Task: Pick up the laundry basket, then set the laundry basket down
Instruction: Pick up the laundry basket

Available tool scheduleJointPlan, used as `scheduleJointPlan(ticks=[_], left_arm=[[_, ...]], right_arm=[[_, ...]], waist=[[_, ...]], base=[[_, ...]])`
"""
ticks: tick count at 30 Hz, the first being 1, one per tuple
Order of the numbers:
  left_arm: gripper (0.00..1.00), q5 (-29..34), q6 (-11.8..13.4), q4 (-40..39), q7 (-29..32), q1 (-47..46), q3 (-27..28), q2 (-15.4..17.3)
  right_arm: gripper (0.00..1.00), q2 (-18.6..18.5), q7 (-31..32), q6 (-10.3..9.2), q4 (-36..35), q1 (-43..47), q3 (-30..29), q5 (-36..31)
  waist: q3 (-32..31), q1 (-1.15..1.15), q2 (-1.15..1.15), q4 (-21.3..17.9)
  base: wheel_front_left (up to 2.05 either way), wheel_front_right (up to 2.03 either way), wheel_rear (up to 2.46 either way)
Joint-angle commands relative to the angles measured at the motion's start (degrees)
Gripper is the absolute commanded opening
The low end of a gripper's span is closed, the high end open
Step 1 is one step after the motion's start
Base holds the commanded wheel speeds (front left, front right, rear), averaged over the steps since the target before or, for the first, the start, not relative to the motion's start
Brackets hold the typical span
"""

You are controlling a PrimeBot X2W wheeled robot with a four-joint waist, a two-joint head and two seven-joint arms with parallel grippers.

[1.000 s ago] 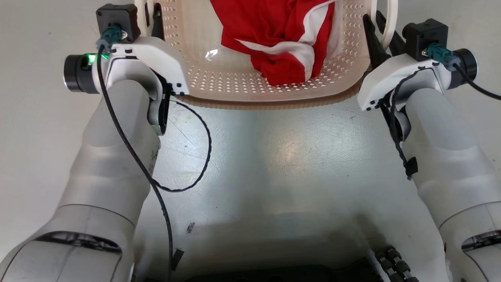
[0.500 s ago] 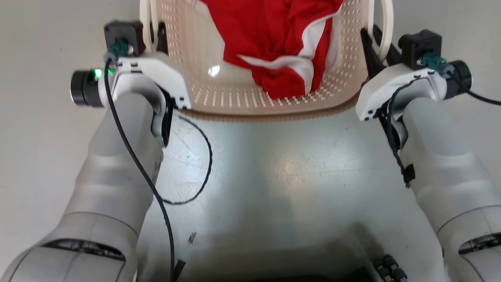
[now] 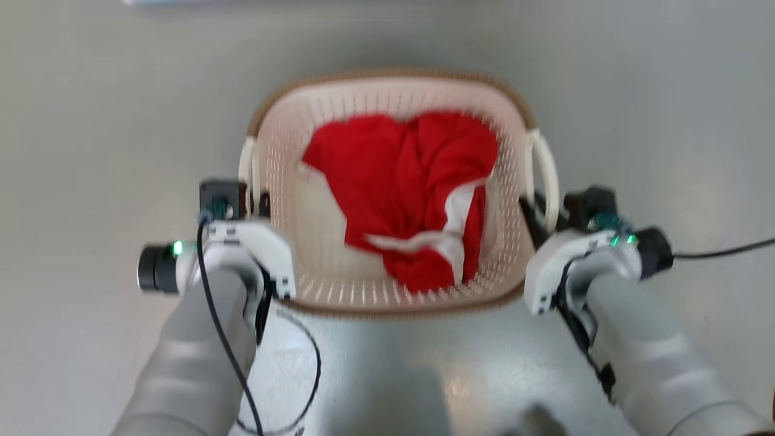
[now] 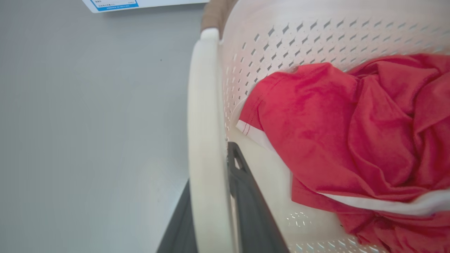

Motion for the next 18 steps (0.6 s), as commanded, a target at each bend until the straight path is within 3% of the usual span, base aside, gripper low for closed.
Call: scheduleJointPlan(ticks=[1,9,18], left_arm=[[0.00,-0.49,-0.27,-0.39,-0.37,2.67,0.04,1.64],[0.00,-5.33,-1.09,0.78,-0.37,13.05,-3.93,1.64],[0.00,-10.47,-2.03,0.81,-0.35,21.53,-9.67,1.63]], right_arm=[[0.00,0.74,-0.16,0.95,-0.37,3.58,3.20,0.72],[0.00,0.75,3.17,0.95,-0.57,11.24,13.16,8.76],[0.00,0.75,6.43,0.95,-0.40,17.83,19.56,14.63]], waist=[[-5.89,0.00,0.00,-1.86],[-18.57,0.00,0.00,-4.39],[-29.60,0.00,0.00,-5.18]], base=[[0.00,0.00,0.00],[0.00,0.00,0.00],[0.00,0.00,0.00]])
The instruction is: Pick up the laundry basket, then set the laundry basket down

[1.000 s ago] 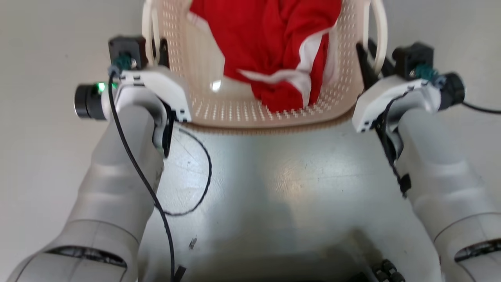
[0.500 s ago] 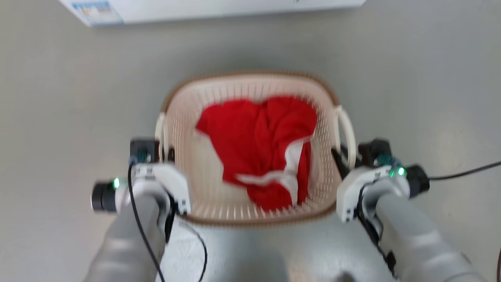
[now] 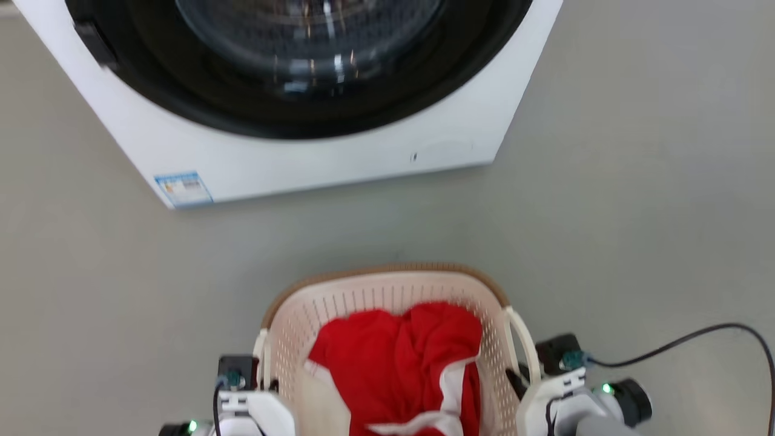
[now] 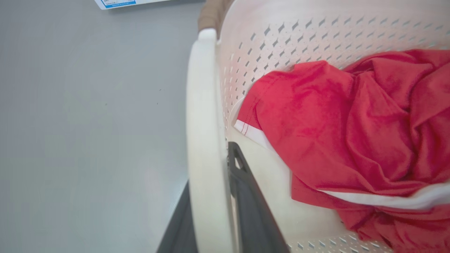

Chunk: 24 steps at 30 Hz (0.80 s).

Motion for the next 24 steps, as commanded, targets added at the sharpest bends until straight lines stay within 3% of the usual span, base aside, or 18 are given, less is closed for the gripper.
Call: scheduleJointPlan(ticks=[1,13,24], left_arm=[[0.00,-0.40,-0.87,-1.12,-0.49,0.80,-0.31,0.98],[0.00,-8.20,0.04,-3.32,1.29,7.40,-7.78,0.97],[0.00,-14.91,1.68,-4.33,1.09,8.27,-13.04,0.97]], right_arm=[[0.00,0.76,0.06,1.00,-1.12,1.48,2.26,0.26],[0.00,0.76,2.64,1.00,-1.19,5.13,6.77,4.67],[0.00,0.76,2.32,1.00,0.63,4.85,8.49,6.64]], waist=[[-5.01,0.00,0.00,-0.78],[-12.49,0.00,0.00,0.11],[-14.69,0.00,0.00,0.76]], base=[[0.00,0.00,0.00],[0.00,0.00,0.00],[0.00,0.00,0.00]])
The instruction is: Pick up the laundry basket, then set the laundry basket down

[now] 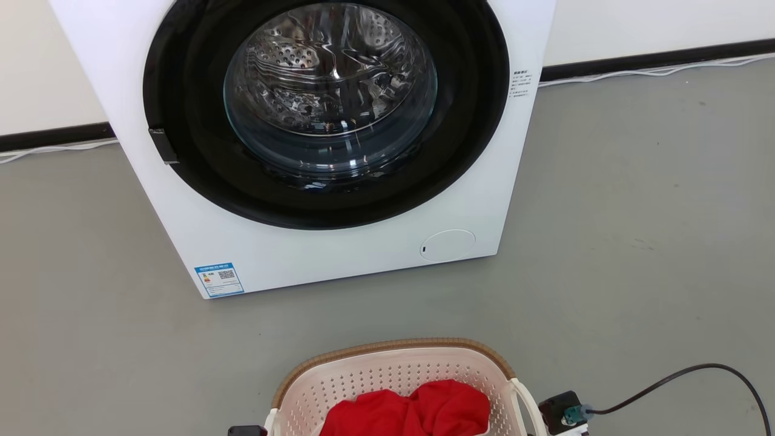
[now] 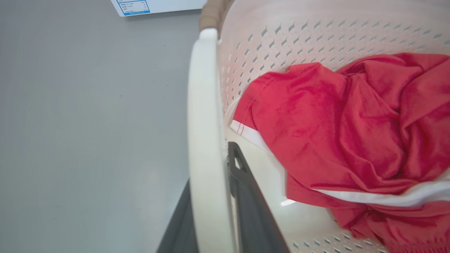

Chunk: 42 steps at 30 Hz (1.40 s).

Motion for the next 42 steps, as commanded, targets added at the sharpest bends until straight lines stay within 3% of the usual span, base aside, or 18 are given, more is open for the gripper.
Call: scheduleJointPlan(ticks=[1,42], left_arm=[[0.00,-0.34,0.13,-1.15,-0.81,-1.47,0.03,0.22],[0.00,-10.11,1.38,1.29,-2.42,-3.65,-8.91,0.21]], right_arm=[[0.00,1.17,-0.90,1.00,-0.87,-1.51,1.44,0.00],[0.00,1.17,-2.61,1.00,0.56,-3.16,5.09,4.59]], waist=[[-0.10,0.01,0.00,0.01],[0.16,0.00,0.00,-0.10]], base=[[0.00,0.00,0.00],[0.00,0.00,0.00]])
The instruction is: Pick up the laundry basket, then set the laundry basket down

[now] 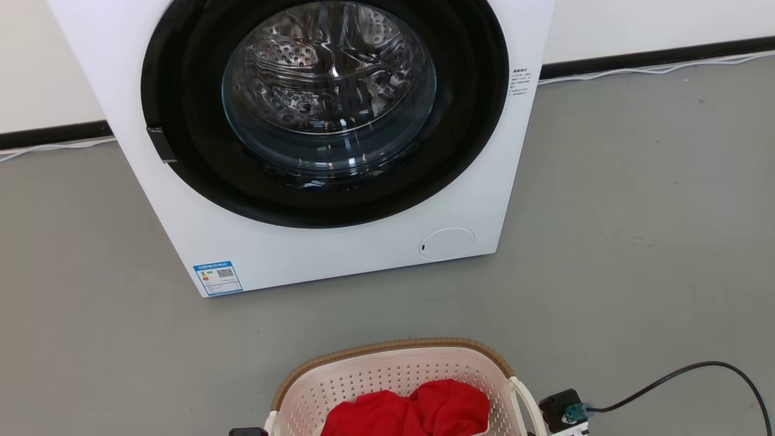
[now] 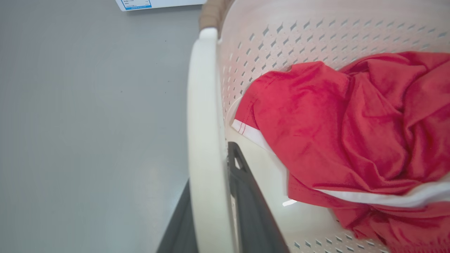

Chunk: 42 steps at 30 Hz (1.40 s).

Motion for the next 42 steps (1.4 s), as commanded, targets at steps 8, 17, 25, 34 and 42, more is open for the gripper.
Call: scheduleJointPlan(ticks=[8,17,25,34,42], left_arm=[[0.00,0.01,0.20,-0.62,-0.79,-3.06,0.17,0.29],[0.00,1.24,0.64,-0.63,-0.79,-5.46,0.88,0.29],[0.00,3.54,1.65,-2.00,-0.79,-11.72,3.73,1.30],[0.00,7.30,3.35,-4.99,-0.80,-22.08,7.10,3.05],[0.00,12.16,5.12,-8.09,-0.80,-31.66,10.74,4.80]], right_arm=[[0.00,0.95,-1.94,0.95,-1.08,-2.33,1.58,0.89],[0.00,0.95,-2.90,0.95,-1.68,-4.03,1.80,1.90],[0.00,0.95,-4.89,0.95,-3.21,-9.81,2.13,1.97],[0.00,0.95,-8.02,0.95,-2.70,-19.61,1.07,0.62],[0.00,0.95,-9.36,0.95,-0.90,-29.85,-2.00,-2.84]], waist=[[1.06,0.00,0.00,0.20],[5.02,0.00,0.00,0.68],[14.79,0.00,0.00,1.09],[28.51,0.00,0.00,1.83],[41.16,0.00,0.00,2.09]], base=[[0.00,0.00,0.00],[0.00,0.00,0.00],[0.00,0.00,0.00],[0.00,0.00,0.00],[0.00,0.00,0.00]])
